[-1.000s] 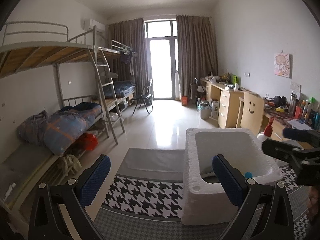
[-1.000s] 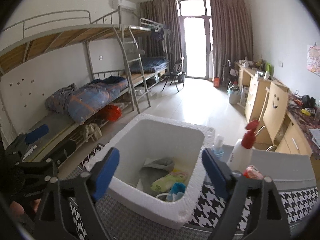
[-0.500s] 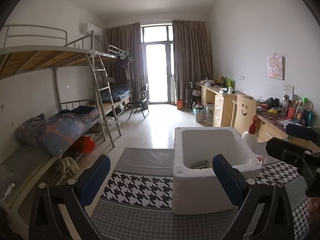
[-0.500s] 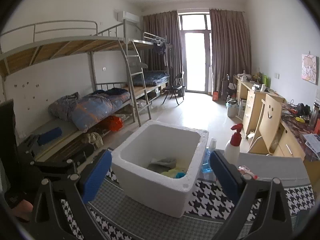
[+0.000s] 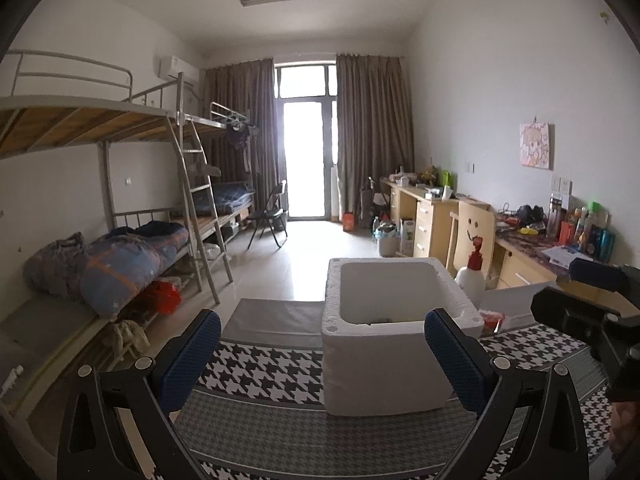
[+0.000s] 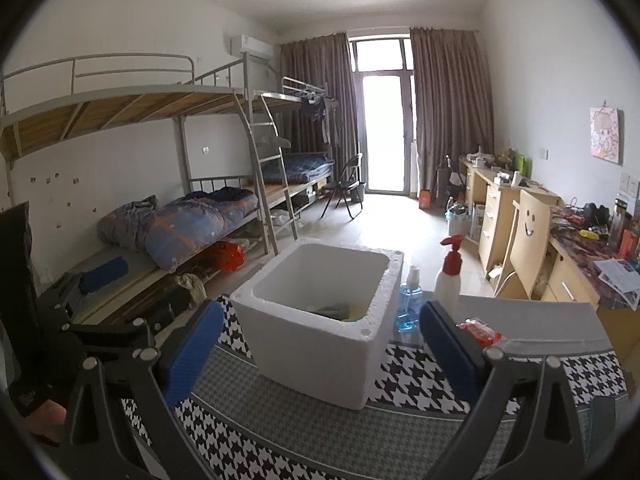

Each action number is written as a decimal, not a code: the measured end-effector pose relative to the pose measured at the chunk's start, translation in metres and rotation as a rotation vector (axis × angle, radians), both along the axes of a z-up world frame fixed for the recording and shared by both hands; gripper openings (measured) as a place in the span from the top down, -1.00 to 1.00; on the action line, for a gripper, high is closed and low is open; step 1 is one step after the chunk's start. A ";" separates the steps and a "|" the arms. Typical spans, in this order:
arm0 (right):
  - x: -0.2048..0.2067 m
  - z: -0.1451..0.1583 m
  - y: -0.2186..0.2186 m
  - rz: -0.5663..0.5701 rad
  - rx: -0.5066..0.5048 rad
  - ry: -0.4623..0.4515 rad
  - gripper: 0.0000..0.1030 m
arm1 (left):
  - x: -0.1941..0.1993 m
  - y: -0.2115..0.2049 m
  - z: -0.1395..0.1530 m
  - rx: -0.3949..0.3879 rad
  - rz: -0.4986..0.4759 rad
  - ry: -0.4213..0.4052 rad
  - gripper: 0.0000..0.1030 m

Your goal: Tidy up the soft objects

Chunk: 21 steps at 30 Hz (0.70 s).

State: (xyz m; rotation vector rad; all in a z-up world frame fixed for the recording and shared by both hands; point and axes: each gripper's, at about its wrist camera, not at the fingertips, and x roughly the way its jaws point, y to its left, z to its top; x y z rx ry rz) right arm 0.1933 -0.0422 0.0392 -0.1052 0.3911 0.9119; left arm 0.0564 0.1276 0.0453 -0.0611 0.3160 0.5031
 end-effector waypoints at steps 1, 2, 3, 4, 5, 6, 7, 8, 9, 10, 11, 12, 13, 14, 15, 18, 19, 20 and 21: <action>-0.003 -0.001 -0.003 -0.002 -0.001 -0.007 -0.94 | -0.003 -0.001 -0.001 0.001 0.000 -0.002 -0.98; -0.006 -0.001 -0.005 -0.003 -0.002 -0.013 -0.94 | -0.005 -0.003 -0.001 -0.001 -0.007 -0.006 -0.98; -0.006 -0.001 -0.006 -0.004 -0.002 -0.014 -0.94 | -0.007 -0.004 -0.002 -0.005 -0.015 -0.008 -0.98; -0.007 -0.002 -0.009 -0.009 0.003 -0.012 -0.94 | -0.008 -0.005 -0.002 -0.008 -0.016 -0.009 -0.98; -0.009 -0.002 -0.012 -0.014 0.013 -0.013 -0.94 | -0.010 -0.007 -0.003 -0.009 -0.015 -0.011 -0.98; -0.011 -0.003 -0.015 -0.016 0.017 -0.017 -0.94 | -0.013 -0.009 -0.004 -0.009 -0.017 -0.016 -0.98; -0.012 -0.003 -0.017 -0.016 0.019 -0.023 -0.94 | -0.014 -0.010 -0.004 -0.012 -0.019 -0.017 -0.98; -0.015 -0.003 -0.018 -0.012 0.019 -0.031 -0.95 | -0.015 -0.010 -0.005 -0.020 -0.020 -0.018 -0.98; -0.018 -0.004 -0.019 -0.013 0.018 -0.042 -0.95 | -0.017 -0.011 -0.005 -0.025 -0.021 -0.022 -0.98; -0.022 -0.005 -0.020 -0.018 0.019 -0.051 -0.95 | -0.018 -0.011 -0.006 -0.029 -0.019 -0.026 -0.98; -0.025 -0.007 -0.021 -0.022 0.021 -0.058 -0.95 | -0.019 -0.012 -0.006 -0.030 -0.019 -0.027 -0.98; -0.027 -0.008 -0.022 -0.022 0.023 -0.061 -0.95 | -0.021 -0.013 -0.007 -0.032 -0.018 -0.028 -0.98; -0.028 -0.008 -0.022 -0.019 0.026 -0.061 -0.95 | -0.021 -0.014 -0.009 -0.034 -0.018 -0.028 -0.98; -0.029 -0.008 -0.023 -0.022 0.033 -0.060 -0.95 | -0.023 -0.017 -0.010 -0.034 -0.024 -0.028 -0.98; -0.030 -0.010 -0.025 -0.028 0.038 -0.058 -0.95 | -0.024 -0.019 -0.012 -0.032 -0.031 -0.028 -0.98; -0.033 -0.015 -0.029 -0.015 0.054 -0.061 -0.95 | -0.029 -0.026 -0.014 -0.025 -0.049 -0.043 -0.98; -0.035 -0.017 -0.031 -0.019 0.058 -0.062 -0.95 | -0.031 -0.028 -0.015 -0.024 -0.052 -0.048 -0.98; -0.036 -0.018 -0.033 -0.028 0.065 -0.064 -0.95 | -0.033 -0.030 -0.016 -0.022 -0.057 -0.053 -0.98; -0.038 -0.020 -0.036 -0.039 0.075 -0.067 -0.95 | -0.035 -0.032 -0.016 -0.016 -0.059 -0.058 -0.98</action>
